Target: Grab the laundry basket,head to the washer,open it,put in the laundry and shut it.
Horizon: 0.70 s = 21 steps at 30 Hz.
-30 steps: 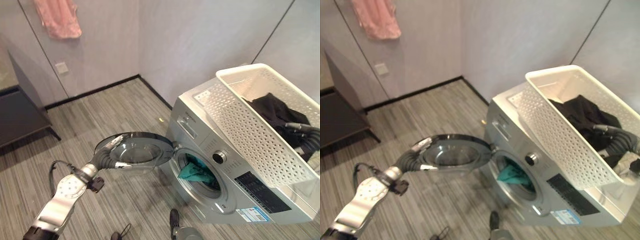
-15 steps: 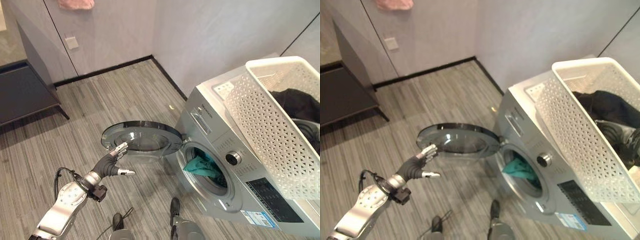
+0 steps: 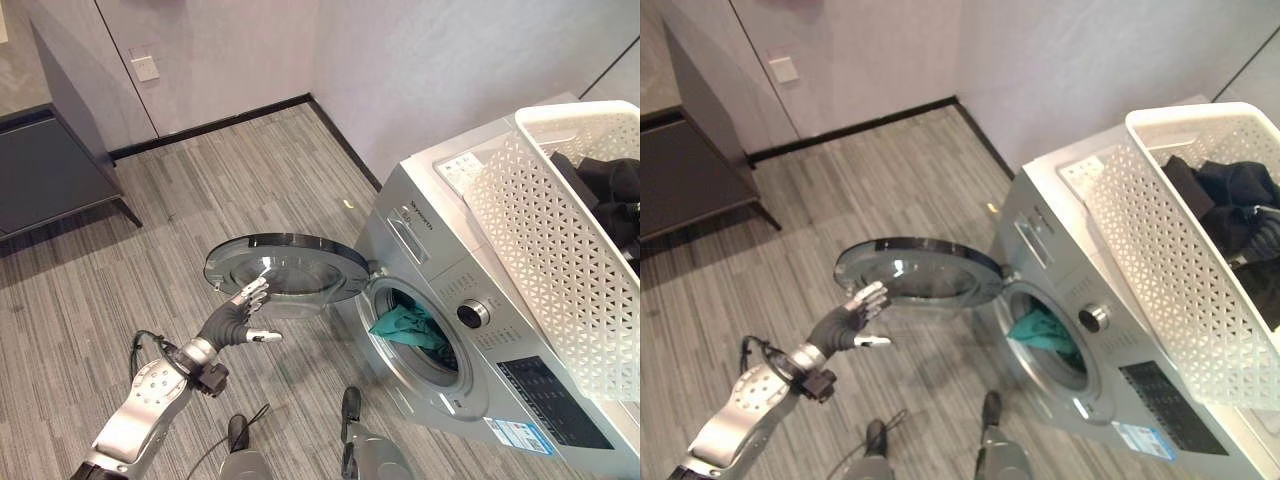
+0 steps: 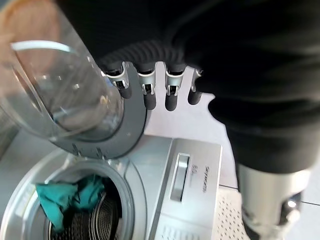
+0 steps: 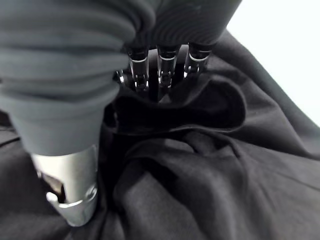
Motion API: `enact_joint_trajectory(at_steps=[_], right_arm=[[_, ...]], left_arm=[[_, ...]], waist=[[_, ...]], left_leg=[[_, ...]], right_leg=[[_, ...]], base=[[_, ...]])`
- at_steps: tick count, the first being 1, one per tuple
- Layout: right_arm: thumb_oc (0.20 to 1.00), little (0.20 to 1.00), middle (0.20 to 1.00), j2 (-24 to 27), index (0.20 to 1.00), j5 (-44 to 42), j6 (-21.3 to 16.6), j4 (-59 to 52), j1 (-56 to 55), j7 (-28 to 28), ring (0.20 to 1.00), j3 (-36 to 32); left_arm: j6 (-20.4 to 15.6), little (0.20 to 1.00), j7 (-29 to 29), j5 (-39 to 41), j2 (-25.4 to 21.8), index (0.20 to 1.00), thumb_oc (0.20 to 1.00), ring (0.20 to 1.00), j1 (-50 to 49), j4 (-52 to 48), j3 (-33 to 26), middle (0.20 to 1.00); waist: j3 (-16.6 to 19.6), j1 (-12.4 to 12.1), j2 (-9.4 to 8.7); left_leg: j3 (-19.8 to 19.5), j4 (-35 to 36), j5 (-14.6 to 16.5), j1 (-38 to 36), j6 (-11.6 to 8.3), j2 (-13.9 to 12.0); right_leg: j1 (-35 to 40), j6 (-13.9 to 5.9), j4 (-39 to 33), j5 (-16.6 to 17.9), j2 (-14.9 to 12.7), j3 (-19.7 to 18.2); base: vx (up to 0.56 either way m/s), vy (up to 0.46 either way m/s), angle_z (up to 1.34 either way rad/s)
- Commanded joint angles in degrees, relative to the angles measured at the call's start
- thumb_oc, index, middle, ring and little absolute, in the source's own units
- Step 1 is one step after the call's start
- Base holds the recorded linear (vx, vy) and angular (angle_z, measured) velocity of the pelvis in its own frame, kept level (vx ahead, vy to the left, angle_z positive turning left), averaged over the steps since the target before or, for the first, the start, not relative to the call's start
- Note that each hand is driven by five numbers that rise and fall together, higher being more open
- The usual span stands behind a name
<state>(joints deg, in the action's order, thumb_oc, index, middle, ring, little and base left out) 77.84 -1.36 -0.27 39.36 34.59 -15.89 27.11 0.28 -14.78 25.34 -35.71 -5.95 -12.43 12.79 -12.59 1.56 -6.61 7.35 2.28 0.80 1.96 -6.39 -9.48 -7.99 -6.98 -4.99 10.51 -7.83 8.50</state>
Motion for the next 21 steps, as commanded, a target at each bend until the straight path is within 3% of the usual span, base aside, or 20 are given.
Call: enact_joint_trajectory(at_steps=[1,6,15,16,17,21], right_arm=[[1.000,1.000,1.000,-1.6,1.000,1.3,0.1,0.1,4.9,1.5,1.000,3.8],[1.000,1.000,1.000,-7.7,1.000,3.0,0.6,-0.3,4.9,0.5,1.000,7.4],[1.000,1.000,1.000,-23.0,1.000,9.4,1.6,18.4,8.4,0.7,1.000,12.7],[0.492,0.492,0.492,-23.5,0.492,8.9,1.7,18.3,7.9,-0.1,0.492,12.9],[0.200,0.200,0.200,-23.5,0.200,8.9,1.7,18.2,7.9,-0.1,0.200,12.9],[0.200,0.200,0.200,-25.0,0.200,3.5,1.4,16.2,4.5,-1.7,0.200,11.6]], left_arm=[[-2.6,1.000,-0.1,3.5,-1.8,1.000,1.000,1.000,0.7,-5.1,0.2,1.000],[-3.6,1.000,0.9,6.7,-2.8,1.000,1.000,1.000,-1.1,-6.3,-0.5,1.000],[-4.6,1.000,2.6,6.9,-1.6,1.000,1.000,1.000,-2.8,-6.5,-3.6,1.000],[-4.6,1.000,2.6,6.7,-1.4,1.000,1.000,1.000,-3.0,-6.6,-3.7,1.000],[-4.6,1.000,2.6,6.7,-1.4,1.000,1.000,1.000,-3.0,-6.7,-3.7,1.000],[-4.8,1.000,1.9,6.4,-0.6,1.000,1.000,1.000,-3.4,-6.9,-3.0,1.000]], waist=[[-0.6,-0.8,-0.85],[-3.6,-1.9,1.10],[-5.8,-3.4,4.50],[-5.8,-3.4,4.56],[-5.7,-3.3,4.56],[-5.0,-3.0,4.38]], left_leg=[[-3.0,-3.6,4.2,0.8,1.38,-1.2],[-3.5,-4.5,3.4,3.5,1.34,-0.6],[-3.5,-4.0,1.4,7.6,1.17,0.4],[-3.6,-3.8,1.3,7.7,1.14,0.4],[-3.6,-3.7,1.2,7.7,1.14,0.4],[-3.6,-3.2,1.3,7.1,1.09,0.2]], right_leg=[[-1.3,-2.51,4.0,-6.4,-2.2,-1.6],[-3.4,-2.35,4.3,-5.8,-2.8,-1.8],[-7.3,-1.98,4.8,-5.4,-3.5,-1.9],[-7.4,-1.91,4.8,-5.5,-3.5,-1.9],[-7.4,-1.90,4.9,-5.6,-3.5,-1.8],[-7.0,-1.84,5.0,-6.0,-3.4,-1.5]], base=[[-0.04,-0.021,-0.02],[-0.07,-0.021,-0.02],[-0.04,-0.005,0.01],[0.00,0.000,0.00],[0.02,-0.014,0.03],[0.01,-0.002,0.00]])
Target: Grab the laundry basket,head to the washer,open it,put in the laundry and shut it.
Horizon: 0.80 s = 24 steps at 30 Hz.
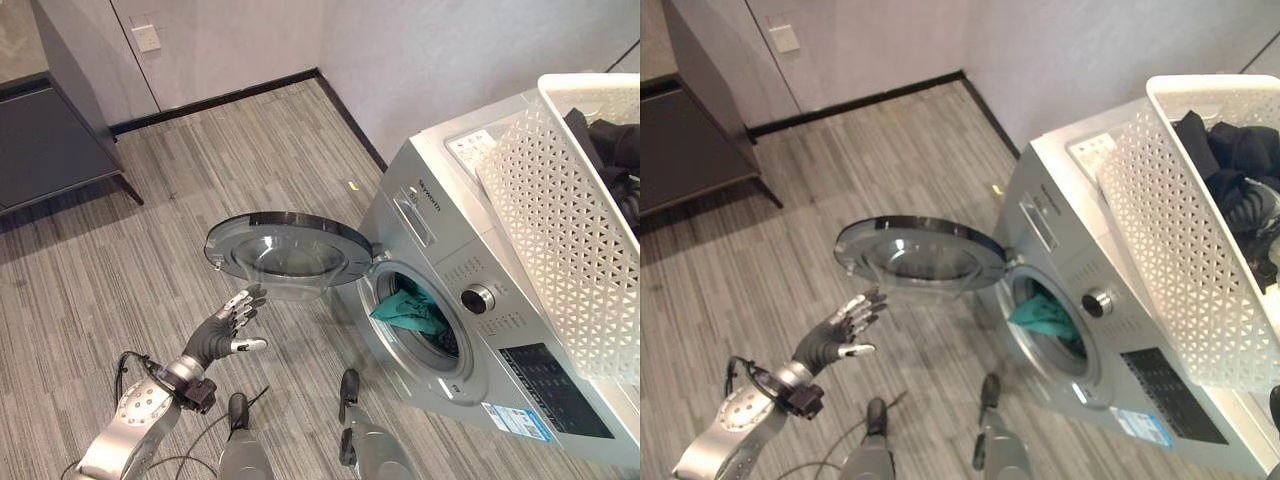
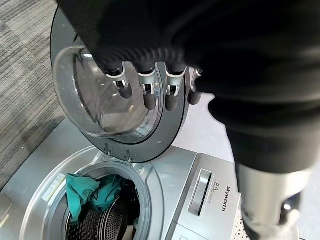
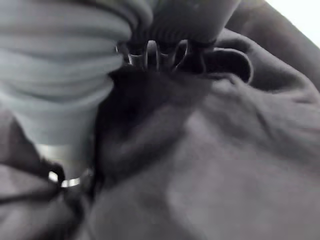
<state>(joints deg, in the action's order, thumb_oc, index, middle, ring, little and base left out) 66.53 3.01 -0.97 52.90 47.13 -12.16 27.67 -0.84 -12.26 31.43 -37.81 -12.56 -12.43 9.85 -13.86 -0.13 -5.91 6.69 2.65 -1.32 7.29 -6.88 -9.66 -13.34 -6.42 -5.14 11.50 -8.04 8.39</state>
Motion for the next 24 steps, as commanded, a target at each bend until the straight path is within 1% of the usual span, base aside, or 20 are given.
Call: enact_joint_trajectory(at_steps=[1,4,6,9,10,11,12,13,14,17,18,19,20,21,22,24], right_arm=[[0.200,0.200,0.200,-13.6,0.200,-2.0,2.1,2.1,-8.8,-5.0,0.200,10.0],[0.200,0.200,0.200,-13.1,0.200,-3.8,1.8,0.5,-10.2,-4.3,0.200,8.2],[0.200,0.200,0.200,-11.1,0.200,-5.9,1.6,-3.2,-11.3,-3.1,0.200,5.0],[0.200,0.200,0.200,-9.4,0.200,-7.6,1.6,-4.5,-11.7,-2.1,0.200,2.5],[0.200,0.200,0.200,-7.4,0.200,-9.2,1.2,-5.5,-12.1,-0.4,0.200,-0.8],[0.200,0.200,0.200,-6.5,0.200,-9.3,1.3,-6.2,-12.3,0.2,0.200,-2.2],[0.200,0.200,0.200,-3.9,0.200,-10.4,1.1,-8.8,-12.3,2.4,0.200,-6.2],[0.200,0.200,0.200,-3.8,0.200,-10.3,1.1,-9.0,-12.6,2.4,0.200,-6.5],[0.200,0.200,0.200,-0.8,0.200,-11.7,-0.1,-8.8,-10.5,6.4,0.200,-11.1],[0.200,0.200,0.200,0.1,0.200,-12.4,-0.4,-8.8,-9.5,7.7,0.200,-12.4],[0.200,0.200,0.200,1.8,0.200,-12.9,-0.6,-8.9,-7.8,9.4,0.200,-14.2],[0.200,0.200,0.200,2.4,0.200,-13.2,-1.1,-9.0,-6.7,10.5,0.200,-14.9],[0.200,0.200,0.200,4.0,0.200,-12.2,-1.1,-9.6,-4.6,12.6,0.200,-16.2],[0.200,0.200,0.200,5.1,0.200,-11.6,-1.1,-10.5,-3.6,13.4,0.200,-16.7],[0.200,0.200,0.200,5.1,0.200,-11.6,-1.0,-10.5,-3.5,13.4,0.200,-16.7],[0.200,0.200,0.200,7.7,0.200,-10.9,-1.3,-12.1,-0.3,15.8,0.200,-17.5]], left_arm=[[-3.6,1.000,-0.8,0.3,1.7,1.000,1.000,1.000,3.4,-6.8,0.2,1.000],[-3.6,1.000,-0.9,0.3,1.8,1.000,1.000,1.000,3.7,-6.6,0.4,1.000],[-3.6,1.000,-1.1,0.3,1.8,1.000,1.000,1.000,4.4,-6.2,0.7,1.000],[-3.8,1.000,-1.2,0.3,1.8,1.000,1.000,1.000,4.8,-6.1,0.9,1.000],[-3.8,1.000,-1.3,0.8,2.0,1.000,1.000,1.000,5.0,-5.8,0.8,1.000],[-3.8,1.000,-1.3,0.9,1.9,1.000,1.000,1.000,5.1,-5.7,0.9,1.000],[-3.8,1.000,-1.0,1.1,1.8,1.000,1.000,1.000,5.5,-5.3,0.5,1.000],[-3.8,1.000,-1.0,1.1,1.8,1.000,1.000,1.000,5.5,-5.3,0.6,1.000],[-3.9,1.000,-0.9,1.4,1.8,1.000,1.000,1.000,6.2,-4.7,0.1,1.000],[-4.0,1.000,-0.7,1.6,1.7,1.000,1.000,1.000,6.5,-4.6,0.0,1.000],[-3.8,1.000,-0.5,2.0,1.7,1.000,1.000,1.000,6.7,-4.6,-0.2,1.000],[-3.8,1.000,-0.4,2.1,1.6,1.000,1.000,1.000,6.8,-4.6,-0.4,1.000],[-3.6,1.000,-0.3,2.3,1.5,1.000,1.000,1.000,6.8,-4.5,-0.7,1.000],[-3.5,1.000,-0.3,2.2,1.3,1.000,1.000,1.000,6.8,-4.5,-0.9,1.000],[-3.5,1.000,-0.3,2.2,1.4,1.000,1.000,1.000,6.7,-4.6,-1.0,1.000],[-3.1,1.000,-0.2,2.4,1.2,1.000,1.000,1.000,7.0,-4.4,-1.2,1.000]], waist=[[-3.5,-1.2,3.60],[-3.0,-0.9,3.34],[-2.3,-0.4,2.69],[-1.8,-0.1,2.29],[-1.2,0.4,1.96],[-1.0,0.4,1.80],[-0.4,0.9,1.46],[-0.4,0.8,1.46],[1.0,1.1,1.07],[1.3,1.1,0.89],[1.8,1.2,0.79],[2.3,1.2,0.57],[3.5,1.3,0.14],[4.2,1.4,-0.04],[4.1,1.4,0.00],[5.6,1.6,-0.67]], left_leg=[[-2.9,-3.4,3.5,1.6,1.60,0.3],[-2.7,-3.3,3.8,0.9,1.65,0.3],[-2.5,-3.1,4.3,-0.1,1.72,0.3],[-2.5,-3.1,4.6,-0.8,1.79,0.3],[-2.4,-3.0,4.9,-1.3,1.85,0.3],[-2.4,-2.9,5.0,-1.6,1.88,0.3],[-2.3,-3.0,5.4,-2.3,1.95,0.3],[-2.4,-3.0,5.4,-2.3,1.95,0.3],[-2.4,-2.9,5.9,-3.5,2.13,0.3],[-2.5,-2.8,6.0,-3.8,2.19,0.3],[-2.5,-2.7,6.3,-4.5,2.22,0.2],[-2.5,-2.6,6.4,-4.8,2.26,0.3],[-2.5,-2.4,6.7,-5.7,2.33,0.2],[-2.5,-2.2,6.8,-6.2,2.38,0.1],[-2.5,-2.2,6.9,-6.3,2.38,0.1],[-2.5,-1.7,7.2,-7.5,2.45,0.0]], right_leg=[[-1.4,-2.42,5.1,-7.1,-3.1,-1.4],[-0.9,-2.50,5.0,-7.2,-3.1,-1.4],[-0.1,-2.65,4.7,-7.3,-3.0,-1.4],[0.5,-2.78,4.5,-7.3,-3.0,-1.3],[1.0,-2.86,4.4,-7.4,-3.1,-1.3],[1.3,-2.88,4.3,-7.4,-3.1,-1.4],[2.1,-2.94,4.2,-7.5,-3.1,-1.3],[2.1,-2.95,4.2,-7.5,-3.1,-1.2],[3.4,-3.00,4.1,-7.8,-3.1,-1.2],[3.8,-3.03,4.0,-7.9,-3.1,-1.1],[4.5,-3.03,3.9,-8.0,-3.0,-1.1],[4.8,-3.04,3.8,-8.0,-3.0,-1.0],[5.8,-3.14,3.6,-8.1,-2.9,-0.8],[6.2,-3.17,3.5,-8.2,-2.8,-0.9],[6.3,-3.18,3.5,-8.2,-2.8,-0.9],[7.4,-3.15,3.1,-8.3,-2.5,-0.9]], base=[[0.03,-0.004,-0.01],[0.00,0.000,0.00],[0.04,0.011,0.01],[0.01,0.004,0.00],[0.03,0.023,0.03],[0.05,0.029,0.03],[0.00,0.000,0.00],[0.07,0.022,0.00],[0.05,0.013,-0.02],[0.03,0.010,0.00],[0.04,0.013,0.01],[0.08,0.018,0.00],[0.08,0.014,0.00],[0.07,0.009,-0.01],[0.04,0.007,0.00],[0.04,0.003,0.01]])
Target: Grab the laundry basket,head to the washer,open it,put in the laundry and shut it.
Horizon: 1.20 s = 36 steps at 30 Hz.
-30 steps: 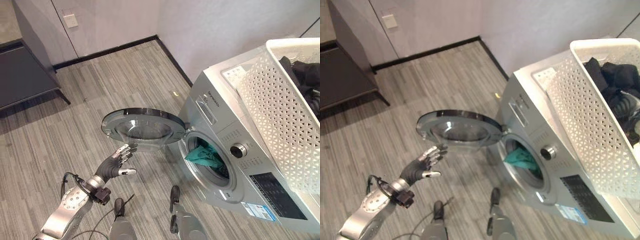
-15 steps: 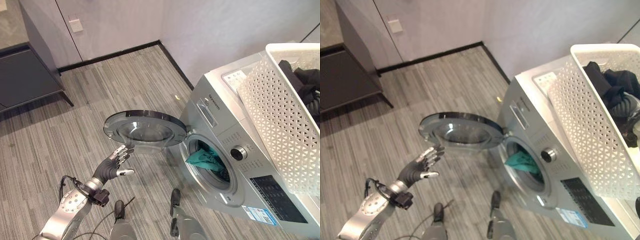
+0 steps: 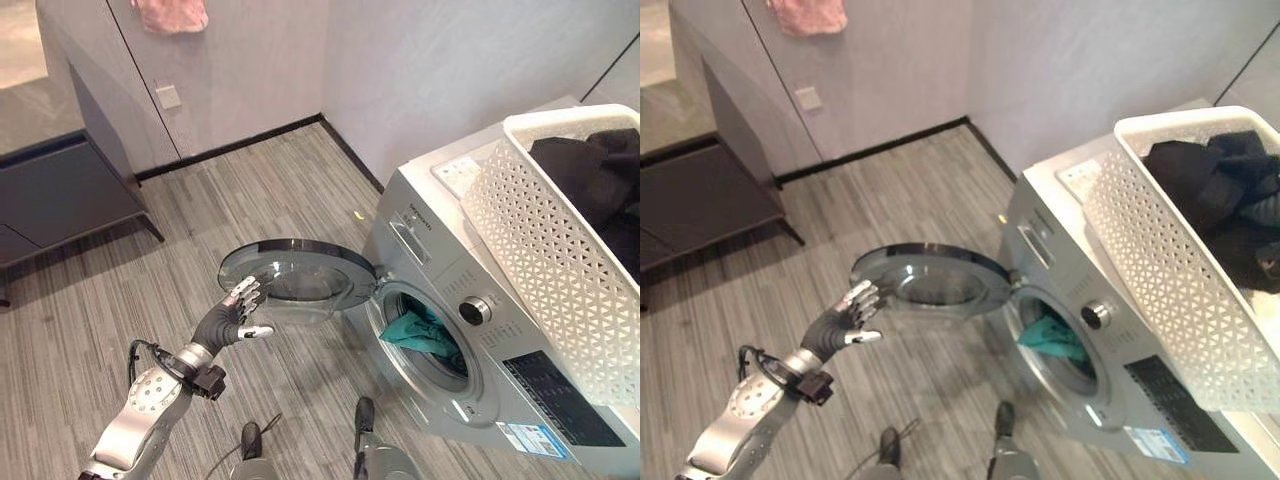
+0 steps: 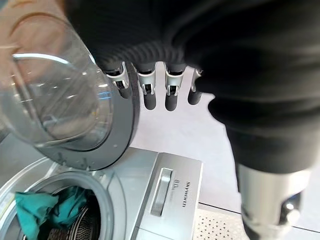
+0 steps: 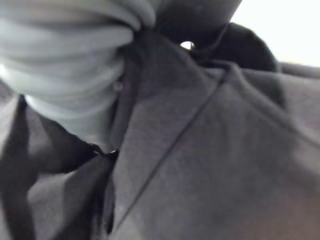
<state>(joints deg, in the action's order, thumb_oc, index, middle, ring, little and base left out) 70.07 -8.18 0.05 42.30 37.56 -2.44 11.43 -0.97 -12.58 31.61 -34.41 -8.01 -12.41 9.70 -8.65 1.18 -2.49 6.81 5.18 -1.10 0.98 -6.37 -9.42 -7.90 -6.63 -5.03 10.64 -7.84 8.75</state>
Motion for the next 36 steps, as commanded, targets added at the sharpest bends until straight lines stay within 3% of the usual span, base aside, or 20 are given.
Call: enact_joint_trajectory(at_steps=[1,5,13,15,20,22,23,24,26,29,32,36], right_arm=[[0.200,0.200,0.200,4.1,0.200,0.3,-2.2,-1.5,9.5,6.1,0.200,-1.0],[0.200,0.200,0.200,6.3,0.200,-0.2,-2.6,-3.1,16.2,8.2,0.200,1.2],[0.200,0.200,0.200,5.1,0.200,-0.3,-2.4,-3.8,28.5,12.2,0.200,7.8],[0.200,0.200,0.200,4.4,0.200,-0.4,-2.5,-5.9,30.7,13.4,0.200,8.3],[0.200,0.200,0.200,2.1,0.200,-1.6,-2.5,-7.2,34.7,14.4,0.200,10.7],[0.200,0.200,0.200,-0.6,0.200,-2.4,-2.2,-7.6,37.5,14.7,0.200,12.5],[0.200,0.200,0.200,-0.4,0.200,-2.4,-2.2,-7.5,37.7,14.7,0.200,12.7],[0.200,0.200,0.200,-3.1,0.200,-3.2,-1.9,-7.2,39.0,14.8,0.200,14.0],[0.200,0.200,0.200,-3.9,0.200,-4.0,-1.9,-6.6,40.5,14.8,0.200,15.3],[0.200,0.200,0.200,-8.4,0.200,-7.1,-1.7,-5.0,44.0,14.9,0.200,19.2],[0.200,0.200,0.200,-10.9,0.200,-8.5,-1.7,-4.6,45.5,15.0,0.200,21.3],[0.200,0.200,0.200,-13.5,0.200,-10.3,-1.8,-4.0,46.0,15.0,0.200,22.4]], left_arm=[[-3.0,1.000,0.1,2.3,-2.1,1.000,1.000,1.000,2.4,-4.4,-1.1,1.000],[-3.1,1.000,0.3,2.1,-2.3,1.000,1.000,1.000,2.3,-4.2,-1.3,1.000],[-3.2,1.000,1.4,-0.8,-2.4,1.000,1.000,1.000,3.1,-3.9,-1.8,1.000],[-4.3,1.000,2.6,-7.2,-4.0,1.000,1.000,1.000,7.4,-3.2,-1.5,1.000],[-5.4,1.000,5.6,-12.8,-2.8,1.000,1.000,1.000,20.4,1.3,3.2,1.000],[-5.9,1.000,9.3,-17.0,0.0,1.000,1.000,1.000,34.7,7.8,8.8,1.000],[-6.0,1.000,9.4,-17.0,0.2,1.000,1.000,1.000,35.0,8.1,8.9,1.000],[-5.4,1.000,11.9,-17.5,3.5,1.000,1.000,1.000,43.8,14.6,12.8,1.000],[-5.6,1.000,13.1,-17.2,5.8,1.000,1.000,1.000,49.4,19.7,15.4,1.000],[-3.9,1.000,16.5,-19.6,13.9,1.000,1.000,1.000,65.6,36.0,23.9,1.000],[-3.7,1.000,17.9,-18.0,18.9,1.000,1.000,1.000,72.3,44.5,27.4,1.000],[-3.3,1.000,19.4,-17.4,21.7,1.000,1.000,1.000,75.8,50.3,28.5,1.000]], waist=[[0.3,0.3,-4.02],[2.3,0.2,-5.09],[4.7,0.4,-5.23],[5.7,1.0,-5.20],[6.6,2.0,-5.22],[7.5,3.2,-4.99],[7.4,3.1,-4.96],[8.1,4.2,-4.79],[7.9,4.4,-4.52],[8.3,6.1,-3.55],[8.2,6.8,-2.66],[8.3,7.7,-1.68]], left_leg=[[-2.6,-4.2,7.0,-1.3,1.94,-0.2],[-2.2,-3.6,7.3,-2.9,1.96,-0.3],[-1.9,-3.0,7.8,-4.9,2.07,-0.2],[-1.8,-2.9,8.0,-5.4,2.01,-0.2],[-1.5,-2.5,7.5,-6.0,1.95,0.2],[-1.2,-2.3,7.6,-6.4,1.81,0.2],[-1.2,-2.3,7.5,-6.4,1.82,0.2],[-0.9,-2.3,7.6,-6.7,1.77,0.2],[-0.8,-2.2,7.5,-6.6,1.78,0.3],[-0.1,-2.0,7.1,-7.0,1.62,0.3],[0.3,-1.9,6.9,-7.4,1.56,0.2],[1.6,-1.5,7.2,-8.4,1.51,-0.1]], right_leg=[[2.1,-2.95,2.9,-7.5,-2.7,-1.3],[3.4,-2.93,2.7,-7.4,-2.3,-1.4],[5.1,-2.83,2.3,-7.3,-2.1,-1.6],[5.5,-2.75,2.4,-7.5,-1.9,-1.7],[5.4,-2.53,2.7,-7.1,-2.0,-2.1],[5.6,-2.51,2.9,-7.2,-1.8,-2.2],[5.5,-2.51,2.9,-7.1,-1.9,-2.2],[5.5,-2.52,3.0,-7.0,-1.8,-2.4],[5.3,-2.55,3.0,-6.9,-1.8,-2.6],[5.0,-2.71,3.1,-6.9,-1.5,-3.2],[4.7,-2.80,3.3,-6.9,-1.4,-3.7],[4.7,-3.15,2.9,-7.3,-1.0,-4.7]], base=[[0.06,0.006,0.01],[0.02,0.005,0.00],[0.01,0.002,-0.01],[0.02,0.002,0.02],[0.01,0.001,0.01],[0.00,0.000,0.00],[0.00,0.000,0.00],[0.00,0.000,0.00],[0.00,0.000,0.00],[0.00,0.007,-0.04],[0.01,0.009,-0.17],[0.02,0.009,-0.18]])
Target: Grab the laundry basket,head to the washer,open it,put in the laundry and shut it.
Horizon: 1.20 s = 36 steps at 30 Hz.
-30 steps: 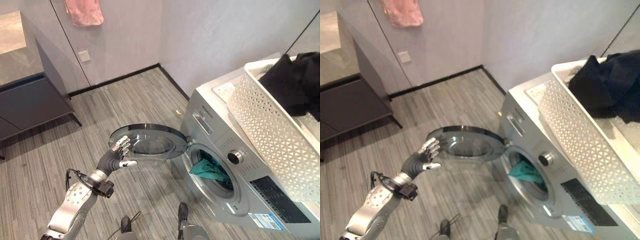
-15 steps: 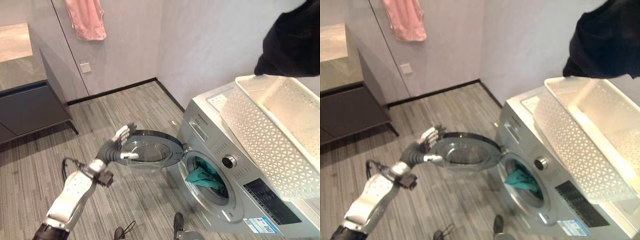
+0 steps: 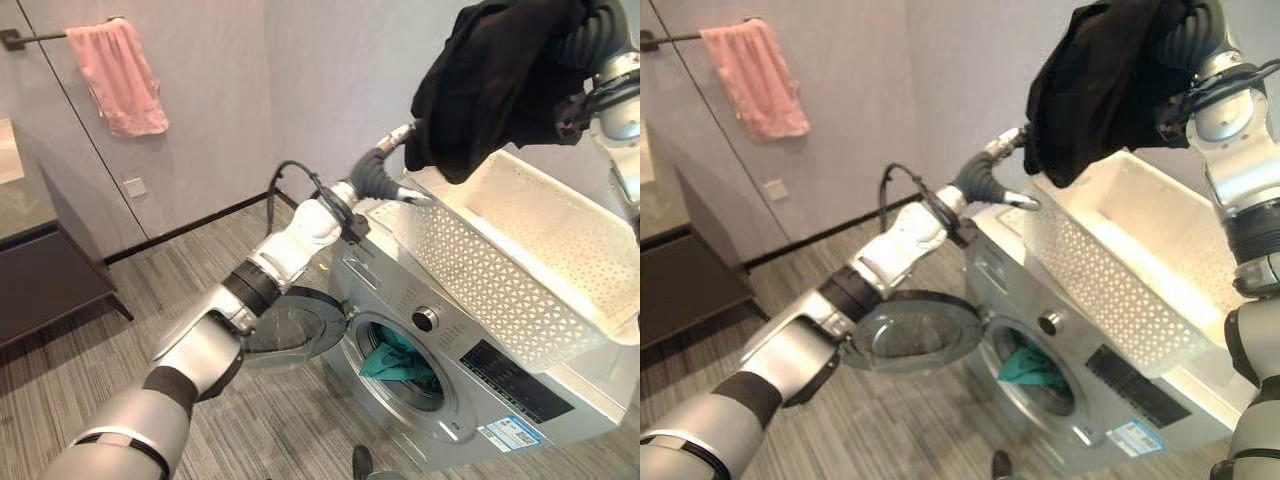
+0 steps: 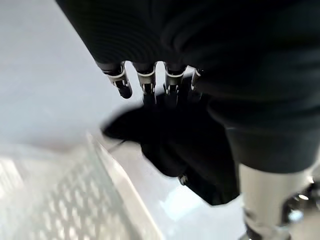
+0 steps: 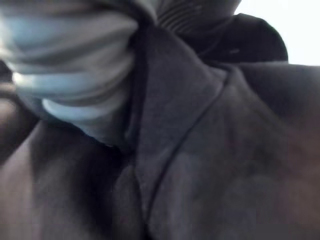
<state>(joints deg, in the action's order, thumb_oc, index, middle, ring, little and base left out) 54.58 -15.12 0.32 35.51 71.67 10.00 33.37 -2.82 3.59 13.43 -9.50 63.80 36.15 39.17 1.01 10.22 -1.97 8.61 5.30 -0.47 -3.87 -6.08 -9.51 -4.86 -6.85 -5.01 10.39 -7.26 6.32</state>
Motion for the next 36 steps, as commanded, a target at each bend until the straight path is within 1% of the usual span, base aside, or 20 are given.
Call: enact_joint_trajectory(at_steps=[1,4,5,6,8,10,13,16,27,33,36], right_arm=[[0.200,0.200,0.200,2.0,0.200,-3.4,-2.1,2.8,12.0,2.6,0.200,0.5],[0.200,0.200,0.200,-0.5,0.200,-5.0,-2.2,3.7,12.5,3.2,0.200,1.3],[0.200,0.200,0.200,-0.5,0.200,-5.0,-2.3,3.8,12.6,3.2,0.200,1.4],[0.200,0.200,0.200,-2.1,0.200,-6.0,-2.4,4.3,13.5,3.4,0.200,2.3],[0.200,0.200,0.200,-2.8,0.200,-6.5,-2.5,4.3,13.6,3.4,0.200,2.4],[0.200,0.200,0.200,-4.8,0.200,-6.7,-2.6,4.2,14.2,3.5,0.200,3.8],[0.200,0.200,0.200,-5.6,0.200,-6.7,-2.7,3.9,14.4,3.7,0.200,4.2],[0.200,0.200,0.200,-6.9,0.200,-7.0,-3.1,4.1,14.4,4.4,0.200,4.0],[0.200,0.200,0.200,-9.3,0.200,-7.8,-3.9,4.3,13.2,5.7,0.200,2.8],[0.200,0.200,0.200,-10.9,0.200,-8.7,-5.5,1.4,10.8,6.8,0.200,0.1],[0.200,0.200,0.200,-12.2,0.200,-7.8,-6.0,-1.4,9.8,7.6,0.200,-0.7]], left_arm=[[-1.5,1.000,3.3,0.7,-3.1,1.000,1.000,1.000,4.1,1.9,-1.0,1.000],[-0.6,1.000,4.9,1.4,0.5,1.000,1.000,1.000,7.0,8.8,0.1,1.000],[-0.8,1.000,4.9,1.5,0.6,1.000,1.000,1.000,7.1,9.1,0.1,1.000],[-0.3,1.000,5.7,2.1,2.6,1.000,1.000,1.000,8.6,12.6,0.4,1.000],[-0.2,1.000,6.1,2.5,3.3,1.000,1.000,1.000,9.1,14.4,0.2,1.000],[-0.3,1.000,7.6,3.4,4.7,1.000,1.000,1.000,10.8,17.4,0.4,1.000],[-0.8,1.000,8.8,4.0,4.7,1.000,1.000,1.000,11.3,17.0,0.1,1.000],[-1.7,1.000,9.8,6.2,5.5,1.000,1.000,1.000,11.8,16.0,-0.2,1.000],[-2.8,1.000,12.5,8.5,6.7,1.000,1.000,1.000,16.1,13.7,0.1,1.000],[-3.7,1.000,13.3,8.7,6.3,1.000,1.000,1.000,18.1,12.5,0.0,1.000],[-4.3,1.000,13.8,10.4,6.6,1.000,1.000,1.000,19.0,13.0,-0.5,1.000]], waist=[[-1.4,-1.4,-2.17],[-1.3,-0.7,-1.89],[-1.3,-0.8,-1.85],[-1.3,-0.3,-1.76],[-1.2,-0.1,-1.74],[-1.1,0.5,-1.78],[-1.1,0.6,-1.83],[-0.9,0.6,-1.96],[-0.6,0.4,-1.79],[-0.3,0.7,-1.33],[0.0,1.2,-0.98]], left_leg=[[-0.1,-1.5,6.6,-3.6,1.21,0.0],[0.9,-1.5,6.4,-4.1,1.11,-0.2],[1.0,-1.5,6.4,-4.1,1.11,-0.2],[1.3,-1.5,6.3,-4.3,1.07,-0.2],[1.5,-1.4,6.3,-4.4,1.07,-0.2],[2.3,-1.4,6.4,-4.8,1.05,-0.1],[2.9,-1.3,6.5,-5.1,1.09,-0.1],[3.5,-1.2,6.6,-5.6,1.11,-0.1],[3.2,-1.1,6.6,-5.6,1.18,0.1],[2.9,-1.0,6.7,-5.6,1.27,0.2],[3.0,-0.9,6.7,-5.8,1.33,0.3]], right_leg=[[1.7,-2.93,2.9,-7.1,-1.5,-2.4],[1.3,-3.01,2.8,-7.2,-1.4,-3.3],[1.3,-3.01,2.8,-7.2,-1.4,-3.3],[1.2,-3.02,2.8,-7.3,-1.4,-3.6],[1.2,-3.05,2.8,-7.3,-1.3,-3.7],[1.0,-3.14,2.7,-7.1,-1.2,-4.2],[0.8,-3.21,2.7,-7.0,-1.1,-4.5],[0.9,-3.23,2.8,-7.1,-1.0,-4.9],[1.5,-3.10,2.7,-7.3,-1.1,-4.7],[1.7,-3.08,2.5,-7.3,-1.1,-4.9],[1.7,-2.97,2.5,-7.3,-1.0,-5.4]], base=[[0.02,0.019,-0.18],[0.01,0.016,-0.17],[0.00,0.010,-0.18],[0.00,0.008,-0.17],[0.00,0.005,-0.08],[0.01,0.007,-0.12],[0.01,0.006,-0.16],[0.02,0.016,-0.11],[0.00,0.001,-0.02],[0.00,0.000,0.00],[0.00,0.000,0.00]])
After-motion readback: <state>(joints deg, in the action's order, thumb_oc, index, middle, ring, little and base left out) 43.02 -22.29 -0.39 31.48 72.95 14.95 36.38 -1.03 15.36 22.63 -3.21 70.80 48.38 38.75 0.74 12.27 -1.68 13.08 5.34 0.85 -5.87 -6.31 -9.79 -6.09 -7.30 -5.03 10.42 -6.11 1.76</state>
